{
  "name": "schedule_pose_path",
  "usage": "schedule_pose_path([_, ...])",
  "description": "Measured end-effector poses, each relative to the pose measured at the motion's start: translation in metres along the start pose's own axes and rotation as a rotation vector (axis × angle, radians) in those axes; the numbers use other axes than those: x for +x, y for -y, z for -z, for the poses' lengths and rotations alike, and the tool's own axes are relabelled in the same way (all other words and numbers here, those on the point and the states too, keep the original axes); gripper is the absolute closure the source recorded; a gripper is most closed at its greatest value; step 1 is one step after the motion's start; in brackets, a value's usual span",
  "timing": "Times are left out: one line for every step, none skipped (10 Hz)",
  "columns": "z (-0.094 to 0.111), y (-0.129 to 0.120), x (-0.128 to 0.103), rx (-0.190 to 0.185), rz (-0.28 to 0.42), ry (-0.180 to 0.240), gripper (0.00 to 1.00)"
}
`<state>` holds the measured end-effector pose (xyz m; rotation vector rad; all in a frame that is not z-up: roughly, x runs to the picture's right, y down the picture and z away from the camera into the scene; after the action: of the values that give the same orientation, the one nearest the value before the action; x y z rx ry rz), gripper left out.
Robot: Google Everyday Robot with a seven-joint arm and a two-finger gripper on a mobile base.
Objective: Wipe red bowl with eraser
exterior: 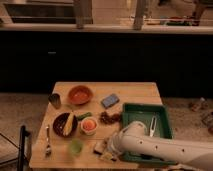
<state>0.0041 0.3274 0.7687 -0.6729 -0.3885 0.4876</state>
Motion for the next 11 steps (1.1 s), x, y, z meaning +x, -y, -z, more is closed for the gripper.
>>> schedule_pose_path([-0.0028,0.0,0.0028,-0.014,0.0,-0.002,0.68])
schedule_pose_path([-0.0015,0.0017,0.0029,-0.012,-0.001,-0.003,0.76])
schedule_pose_path([0.0001,0.0006,0.0032,-0.015,0.0,-0.006,0.86])
schedule_pose_path([0.0012,-0.0002,0.004,-0.016,0.0,-0.008,0.95])
schedule_pose_path([0.0014,-0.0005,0.0048,-0.017,-0.002,-0.008,1.0])
schedule_pose_path([0.0015,-0.0011,0.0053,-0.017,-0.003,-0.008,1.0])
schedule_pose_path([0.0013,-0.0024,0.0058,-0.02,-0.003,-0.009,1.0])
schedule_pose_path([0.0009,-0.0047,0.0063,-0.023,0.001,-0.011,1.0])
schedule_pose_path([0.0013,-0.0055,0.0062,-0.025,0.002,-0.012,1.0])
schedule_pose_path([0.0018,-0.0052,0.0064,-0.024,0.002,-0.012,1.0])
schedule_pose_path([0.002,-0.0045,0.0062,-0.024,0.001,-0.012,1.0])
